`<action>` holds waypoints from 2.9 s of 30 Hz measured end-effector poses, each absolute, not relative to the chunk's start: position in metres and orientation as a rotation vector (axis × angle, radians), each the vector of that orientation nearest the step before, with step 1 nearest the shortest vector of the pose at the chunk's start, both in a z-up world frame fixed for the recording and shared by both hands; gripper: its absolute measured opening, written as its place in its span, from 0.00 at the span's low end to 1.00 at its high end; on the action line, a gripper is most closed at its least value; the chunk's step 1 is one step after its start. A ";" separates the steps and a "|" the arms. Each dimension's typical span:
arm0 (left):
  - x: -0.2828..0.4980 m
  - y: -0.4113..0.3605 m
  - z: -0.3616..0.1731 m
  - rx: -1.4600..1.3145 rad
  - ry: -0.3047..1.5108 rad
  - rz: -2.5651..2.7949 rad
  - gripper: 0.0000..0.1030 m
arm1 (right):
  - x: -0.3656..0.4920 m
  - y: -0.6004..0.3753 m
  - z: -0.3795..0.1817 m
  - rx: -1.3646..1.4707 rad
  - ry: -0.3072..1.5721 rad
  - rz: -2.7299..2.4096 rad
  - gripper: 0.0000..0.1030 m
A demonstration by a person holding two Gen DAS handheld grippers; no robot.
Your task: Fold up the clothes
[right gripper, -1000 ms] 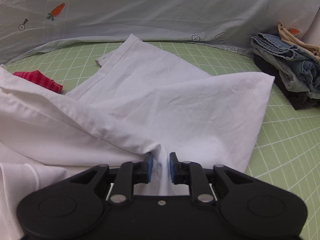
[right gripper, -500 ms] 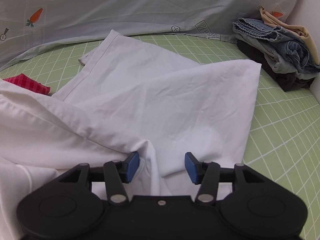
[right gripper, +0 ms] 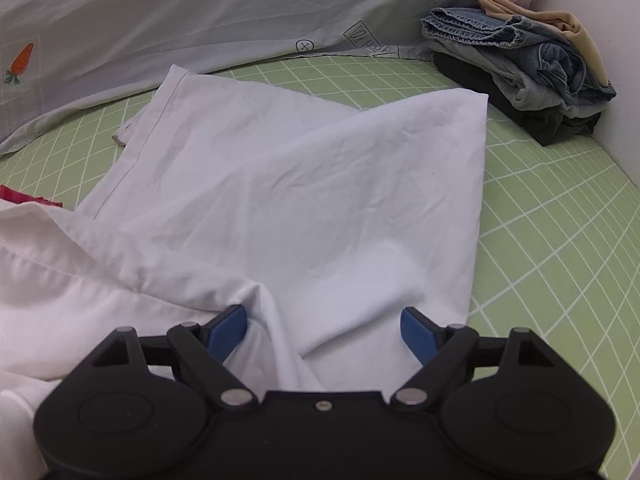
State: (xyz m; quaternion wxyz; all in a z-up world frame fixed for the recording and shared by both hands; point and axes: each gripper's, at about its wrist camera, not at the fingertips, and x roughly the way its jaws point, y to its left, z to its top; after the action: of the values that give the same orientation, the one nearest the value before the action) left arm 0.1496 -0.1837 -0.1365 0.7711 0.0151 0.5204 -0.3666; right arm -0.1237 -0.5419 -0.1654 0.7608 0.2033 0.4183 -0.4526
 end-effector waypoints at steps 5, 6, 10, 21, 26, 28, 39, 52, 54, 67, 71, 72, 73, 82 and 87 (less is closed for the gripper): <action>0.143 -0.227 -0.160 0.080 1.156 -0.817 0.71 | -0.118 -0.538 -0.165 0.414 0.923 -1.004 0.82; 0.143 -0.229 -0.164 0.060 1.185 -0.804 0.63 | -0.118 -0.538 -0.165 0.415 0.922 -1.009 0.82; 0.145 -0.230 -0.171 0.029 1.226 -0.763 0.08 | -0.117 -0.536 -0.165 0.407 0.921 -1.026 0.82; 0.207 -0.126 -0.101 0.099 0.922 -0.320 0.02 | -0.108 -0.530 -0.164 0.371 0.935 -1.074 0.82; 0.252 -0.058 -0.028 0.174 0.638 -0.006 0.02 | -0.105 -0.527 -0.164 0.355 0.935 -1.105 0.82; 0.271 -0.029 -0.001 0.159 0.541 0.128 0.02 | -0.104 -0.525 -0.164 0.350 0.937 -1.118 0.82; 0.301 0.021 -0.055 -0.032 0.894 0.149 0.54 | -0.093 -0.519 -0.163 0.305 0.969 -1.170 0.82; 0.161 -0.088 -0.109 0.005 1.120 -0.214 0.68 | -0.097 -0.515 -0.164 0.332 0.956 -1.135 0.83; 0.141 -0.110 -0.109 0.032 1.135 -0.270 0.68 | -0.102 -0.516 -0.164 0.361 0.939 -1.122 0.83; 0.038 -0.217 -0.071 0.185 1.014 -0.575 0.69 | -0.160 -0.533 -0.146 0.464 0.792 -1.003 0.84; 0.027 -0.223 -0.072 0.201 1.022 -0.511 0.69 | -0.182 -0.556 -0.149 0.569 0.758 -0.967 0.85; 0.027 -0.220 -0.069 0.184 1.033 -0.500 0.69 | -0.185 -0.560 -0.150 0.581 0.757 -0.953 0.85; 0.026 -0.215 -0.067 0.163 1.045 -0.497 0.69 | -0.187 -0.562 -0.150 0.588 0.754 -0.937 0.85; 0.011 -0.188 -0.075 -0.037 1.206 -0.624 0.78 | -0.216 -0.586 -0.142 0.613 0.715 -0.881 0.90; -0.008 -0.229 -0.111 0.109 1.249 -0.607 0.77 | -0.212 -0.586 -0.165 0.630 0.803 -0.852 0.80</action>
State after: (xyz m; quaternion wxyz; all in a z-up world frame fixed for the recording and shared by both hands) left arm -0.0080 -0.2293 -0.1108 0.7671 0.0501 0.5753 -0.2796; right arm -0.2119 -0.5859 -0.1653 0.7870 0.2925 0.3726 -0.3953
